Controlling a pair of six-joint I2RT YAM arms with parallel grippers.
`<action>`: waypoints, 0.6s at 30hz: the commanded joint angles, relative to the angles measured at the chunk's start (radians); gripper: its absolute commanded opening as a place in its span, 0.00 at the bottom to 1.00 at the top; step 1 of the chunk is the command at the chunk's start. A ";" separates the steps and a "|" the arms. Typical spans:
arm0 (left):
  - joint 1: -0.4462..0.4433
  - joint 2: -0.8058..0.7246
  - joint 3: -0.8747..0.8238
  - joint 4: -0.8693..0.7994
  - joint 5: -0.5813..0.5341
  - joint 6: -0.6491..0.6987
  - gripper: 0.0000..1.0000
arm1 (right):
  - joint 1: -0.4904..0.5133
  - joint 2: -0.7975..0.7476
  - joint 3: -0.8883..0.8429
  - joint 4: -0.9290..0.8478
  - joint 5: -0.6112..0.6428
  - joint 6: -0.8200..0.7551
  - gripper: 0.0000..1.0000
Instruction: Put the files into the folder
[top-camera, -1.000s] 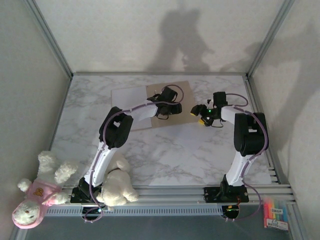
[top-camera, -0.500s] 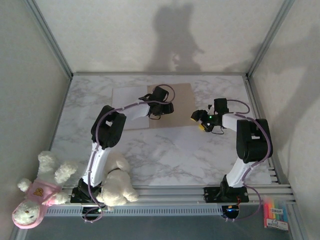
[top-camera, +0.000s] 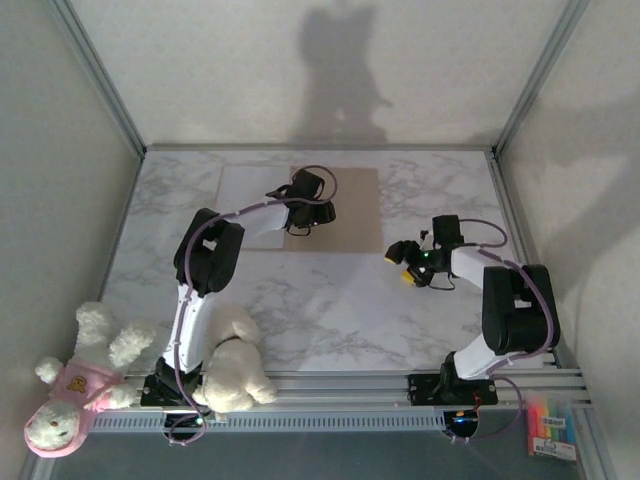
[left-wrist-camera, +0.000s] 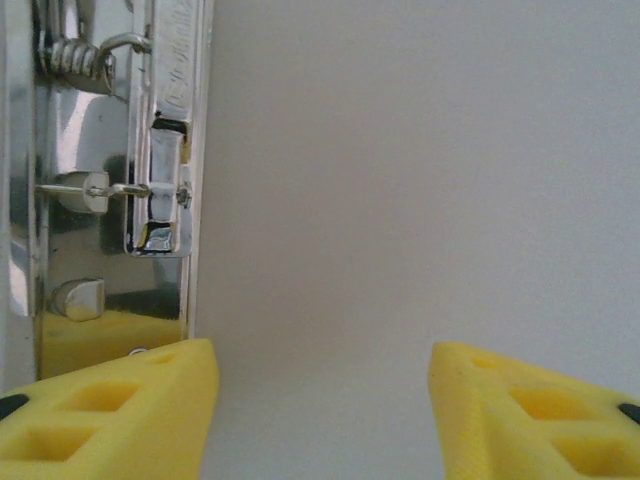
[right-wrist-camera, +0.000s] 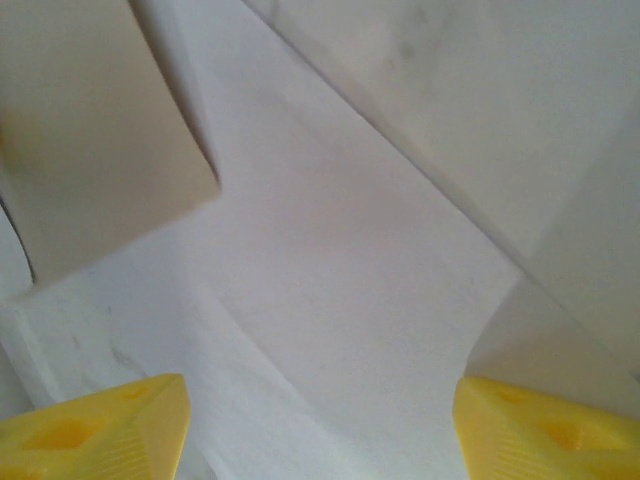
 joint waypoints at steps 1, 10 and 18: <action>0.028 -0.017 -0.001 -0.055 -0.061 0.028 0.59 | 0.002 -0.058 -0.038 -0.079 0.002 0.004 0.72; 0.016 -0.036 0.053 -0.101 -0.047 0.035 0.59 | 0.032 -0.189 -0.104 -0.131 -0.030 0.016 0.72; -0.083 -0.188 0.003 -0.155 -0.121 -0.004 0.61 | 0.030 -0.230 0.019 -0.228 0.051 -0.081 0.75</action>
